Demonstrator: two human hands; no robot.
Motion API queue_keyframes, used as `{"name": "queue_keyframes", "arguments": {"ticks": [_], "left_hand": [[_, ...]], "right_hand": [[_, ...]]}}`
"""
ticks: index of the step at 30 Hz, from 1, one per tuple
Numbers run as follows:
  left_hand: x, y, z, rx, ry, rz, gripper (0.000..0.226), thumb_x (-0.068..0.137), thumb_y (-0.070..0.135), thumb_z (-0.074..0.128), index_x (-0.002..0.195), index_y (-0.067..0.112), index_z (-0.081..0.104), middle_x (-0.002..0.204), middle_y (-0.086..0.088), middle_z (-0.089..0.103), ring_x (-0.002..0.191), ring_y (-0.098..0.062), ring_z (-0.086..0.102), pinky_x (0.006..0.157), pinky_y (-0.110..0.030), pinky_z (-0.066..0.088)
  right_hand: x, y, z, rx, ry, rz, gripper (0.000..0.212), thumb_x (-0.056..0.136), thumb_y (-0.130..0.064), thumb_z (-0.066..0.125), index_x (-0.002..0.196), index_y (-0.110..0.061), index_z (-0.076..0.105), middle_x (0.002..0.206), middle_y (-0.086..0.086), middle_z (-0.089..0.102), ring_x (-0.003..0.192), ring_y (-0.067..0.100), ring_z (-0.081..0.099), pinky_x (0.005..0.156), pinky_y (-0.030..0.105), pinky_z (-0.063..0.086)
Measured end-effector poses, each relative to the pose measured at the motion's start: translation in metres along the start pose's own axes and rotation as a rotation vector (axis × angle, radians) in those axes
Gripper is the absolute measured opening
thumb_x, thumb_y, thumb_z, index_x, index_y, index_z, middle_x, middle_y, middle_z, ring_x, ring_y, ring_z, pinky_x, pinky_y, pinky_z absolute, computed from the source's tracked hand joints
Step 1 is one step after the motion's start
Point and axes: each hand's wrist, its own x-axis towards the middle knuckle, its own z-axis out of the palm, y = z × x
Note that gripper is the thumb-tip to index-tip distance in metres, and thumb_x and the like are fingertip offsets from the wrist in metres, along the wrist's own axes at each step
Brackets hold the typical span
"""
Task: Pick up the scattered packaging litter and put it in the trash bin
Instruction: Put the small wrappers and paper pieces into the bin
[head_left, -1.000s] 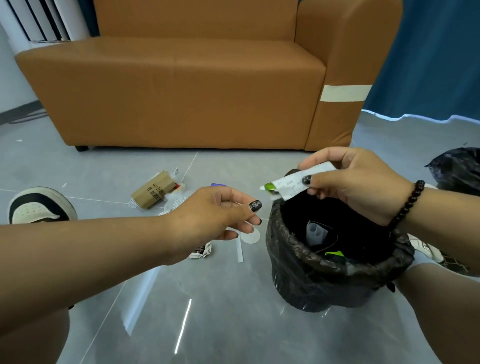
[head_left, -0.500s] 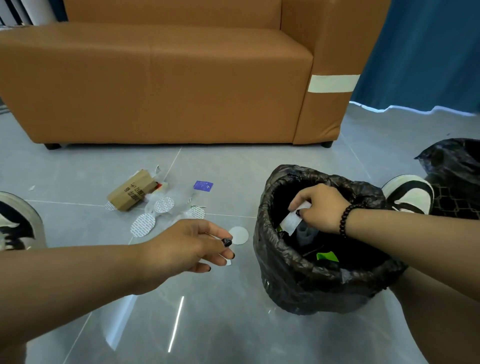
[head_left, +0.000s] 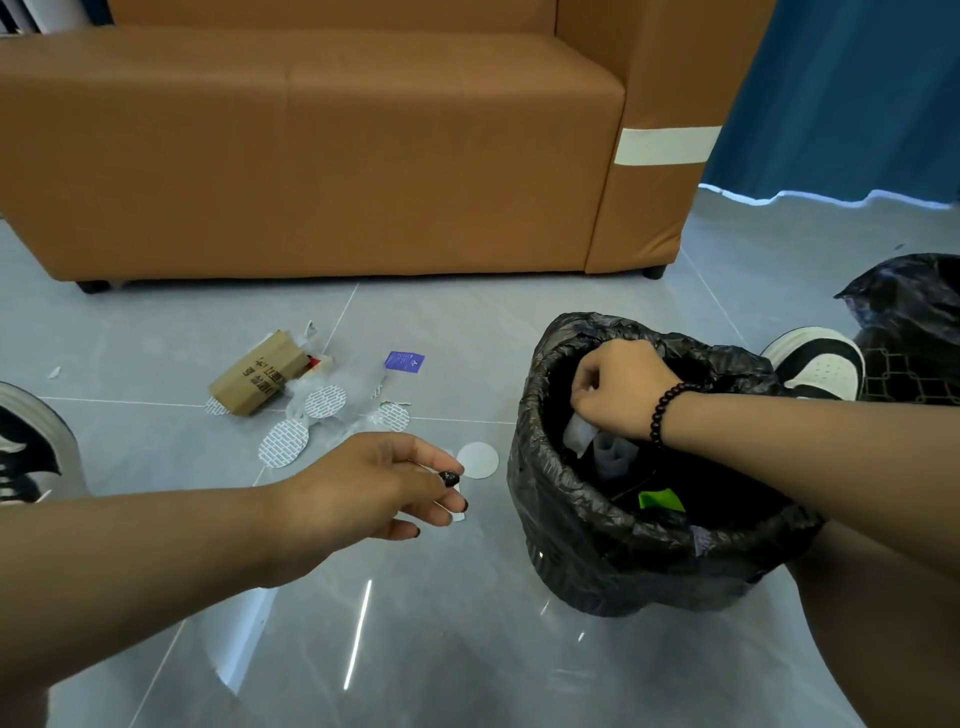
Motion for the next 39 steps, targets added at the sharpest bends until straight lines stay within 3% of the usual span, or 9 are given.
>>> {"name": "queue_keyframes", "arguments": {"ticks": [3, 7, 11, 17, 20, 23, 28, 34, 39], "left_hand": [[0.000, -0.002, -0.003, -0.008, 0.007, -0.003, 0.016, 0.093, 0.011, 0.054, 0.103, 0.015, 0.066, 0.089, -0.003, 0.076, 0.079, -0.012, 0.069, 0.072, -0.026, 0.051], [0.000, -0.004, -0.006, -0.007, 0.013, -0.016, 0.017, 0.093, 0.011, 0.054, 0.104, 0.015, 0.067, 0.089, -0.002, 0.076, 0.079, -0.011, 0.069, 0.070, -0.025, 0.051], [0.002, -0.004, -0.004, -0.009, 0.007, -0.007, 0.016, 0.094, 0.011, 0.054, 0.102, 0.016, 0.067, 0.089, -0.002, 0.076, 0.078, -0.010, 0.069, 0.072, -0.025, 0.052], [0.003, -0.005, -0.005, -0.022, -0.005, 0.001, 0.017, 0.094, 0.010, 0.052, 0.103, 0.015, 0.066, 0.088, -0.002, 0.076, 0.078, -0.011, 0.069, 0.072, -0.026, 0.051], [0.002, -0.007, -0.008, -0.027, -0.002, 0.000, 0.018, 0.094, 0.009, 0.051, 0.102, 0.015, 0.066, 0.089, -0.003, 0.076, 0.078, -0.011, 0.068, 0.072, -0.026, 0.050], [0.000, -0.008, -0.010, -0.029, 0.001, 0.006, 0.018, 0.094, 0.009, 0.051, 0.102, 0.015, 0.066, 0.089, -0.003, 0.076, 0.078, -0.012, 0.068, 0.071, -0.025, 0.050], [-0.007, -0.009, -0.018, -0.053, 0.021, 0.026, 0.018, 0.094, 0.008, 0.051, 0.102, 0.013, 0.066, 0.088, -0.004, 0.076, 0.075, -0.012, 0.067, 0.069, -0.025, 0.049], [-0.016, -0.018, -0.030, -0.041, 0.037, 0.045, 0.017, 0.095, 0.010, 0.050, 0.101, 0.015, 0.066, 0.086, -0.002, 0.076, 0.074, -0.010, 0.068, 0.067, -0.023, 0.050], [-0.020, -0.033, -0.043, -0.014, 0.038, 0.044, 0.018, 0.094, 0.012, 0.050, 0.100, 0.018, 0.066, 0.084, 0.002, 0.076, 0.076, -0.008, 0.069, 0.066, -0.021, 0.049]], "right_hand": [[-0.001, 0.009, 0.001, 0.014, -0.007, 0.013, 0.003, 0.077, -0.012, 0.065, 0.075, -0.014, 0.067, 0.079, -0.001, 0.065, 0.077, 0.013, 0.058, 0.072, 0.022, 0.046], [-0.005, 0.014, 0.010, 0.019, -0.035, -0.036, 0.017, 0.074, -0.008, 0.068, 0.080, -0.018, 0.055, 0.081, -0.002, 0.062, 0.075, 0.013, 0.056, 0.068, 0.022, 0.046], [-0.006, 0.008, 0.016, -0.109, -0.104, -0.123, 0.008, 0.077, -0.009, 0.064, 0.073, -0.016, 0.063, 0.078, -0.004, 0.063, 0.079, 0.013, 0.058, 0.070, 0.018, 0.042], [-0.009, 0.003, 0.017, -0.021, -0.141, -0.110, 0.022, 0.085, -0.010, 0.055, 0.098, -0.016, 0.072, 0.088, -0.002, 0.067, 0.089, 0.013, 0.061, 0.081, 0.019, 0.045], [-0.007, 0.000, 0.011, 0.065, -0.040, -0.082, 0.028, 0.082, -0.003, 0.051, 0.097, -0.017, 0.070, 0.081, -0.003, 0.065, 0.079, 0.015, 0.061, 0.074, 0.018, 0.045], [-0.008, -0.003, 0.000, 0.181, 0.039, -0.017, 0.028, 0.082, 0.001, 0.048, 0.079, -0.019, 0.067, 0.067, -0.002, 0.065, 0.065, 0.020, 0.068, 0.065, 0.028, 0.057], [-0.016, -0.019, -0.020, 0.391, 0.223, 0.091, 0.026, 0.083, 0.002, 0.049, 0.071, -0.009, 0.070, 0.040, -0.012, 0.059, 0.041, 0.000, 0.059, 0.042, 0.008, 0.042], [-0.033, -0.072, -0.041, 0.595, 0.259, 0.040, 0.028, 0.079, 0.002, 0.047, 0.067, -0.009, 0.069, 0.050, -0.001, 0.066, 0.047, 0.011, 0.064, 0.061, 0.033, 0.054], [-0.040, -0.124, -0.021, 0.649, 0.124, 0.047, 0.024, 0.084, 0.000, 0.046, 0.075, -0.006, 0.068, 0.064, 0.006, 0.065, 0.041, 0.003, 0.059, 0.053, 0.029, 0.053]]}}
